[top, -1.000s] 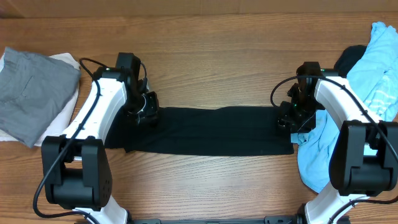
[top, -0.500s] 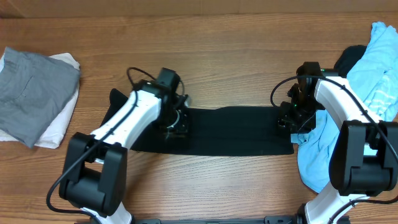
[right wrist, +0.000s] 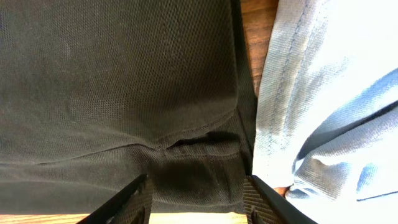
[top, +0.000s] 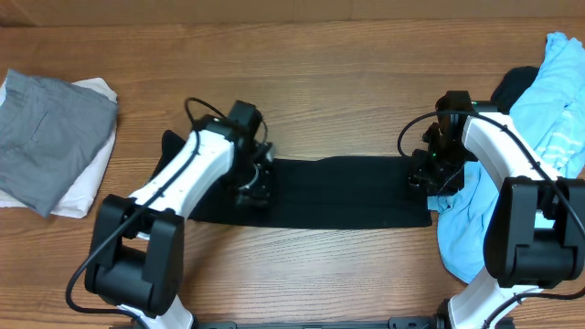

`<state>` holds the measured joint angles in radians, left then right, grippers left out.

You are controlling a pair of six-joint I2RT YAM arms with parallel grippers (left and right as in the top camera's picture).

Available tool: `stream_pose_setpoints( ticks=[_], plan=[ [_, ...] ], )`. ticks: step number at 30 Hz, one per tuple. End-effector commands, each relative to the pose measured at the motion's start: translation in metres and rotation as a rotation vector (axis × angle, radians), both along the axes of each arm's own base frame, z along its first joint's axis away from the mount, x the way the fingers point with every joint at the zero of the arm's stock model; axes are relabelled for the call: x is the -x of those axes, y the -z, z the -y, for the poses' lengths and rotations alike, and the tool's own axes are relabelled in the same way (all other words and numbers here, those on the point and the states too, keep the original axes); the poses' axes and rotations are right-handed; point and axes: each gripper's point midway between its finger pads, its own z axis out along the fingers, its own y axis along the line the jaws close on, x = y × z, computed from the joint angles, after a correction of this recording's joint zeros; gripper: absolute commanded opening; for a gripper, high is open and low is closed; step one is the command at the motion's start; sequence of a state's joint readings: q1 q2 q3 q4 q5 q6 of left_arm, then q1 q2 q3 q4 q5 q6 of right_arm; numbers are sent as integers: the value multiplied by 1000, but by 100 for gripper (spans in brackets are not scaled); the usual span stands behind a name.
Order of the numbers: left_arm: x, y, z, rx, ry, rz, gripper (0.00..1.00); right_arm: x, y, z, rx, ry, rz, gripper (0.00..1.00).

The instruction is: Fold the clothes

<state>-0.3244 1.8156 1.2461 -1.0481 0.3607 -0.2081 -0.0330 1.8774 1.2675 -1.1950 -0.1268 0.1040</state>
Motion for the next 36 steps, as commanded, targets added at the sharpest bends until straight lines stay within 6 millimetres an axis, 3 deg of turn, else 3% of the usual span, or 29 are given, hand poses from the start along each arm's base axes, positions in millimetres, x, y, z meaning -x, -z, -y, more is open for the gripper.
stream_pose_setpoints(
  ticks=[1,4,5,7,10,14,21,25,30,31,33,36],
  plan=[
    [-52,-54,-26,-64,-41,250,34,-2,-7,1,-8,5,31,51],
    [-65,-83,-53,-146,-179,332,38,-2,-7,1,-8,5,31,51],
    [-61,-85,-57,-156,-208,315,37,-2,-7,1,-8,4,31,51],
    [-36,-79,-64,-191,-234,207,25,-2,-7,1,-8,5,31,51],
    [-8,-60,-73,-242,-225,102,13,-2,-7,1,-8,5,31,51],
    [14,-15,-86,-306,-261,41,12,1,-8,0,-9,5,19,51],
    [-15,24,-99,-331,-343,195,26,2,-8,0,-9,5,13,51],
    [-14,40,-105,-361,-380,189,28,2,-8,0,-9,5,12,51],
    [-20,54,-114,-383,-429,176,42,3,-8,0,-9,5,9,51],
    [-19,58,-117,-389,-434,164,42,3,-8,0,-9,5,8,54],
    [-17,67,-123,-401,-445,137,45,3,-8,0,-9,5,7,68],
    [-21,84,-139,-411,-497,107,47,3,-8,0,-10,4,7,72]
  ],
)
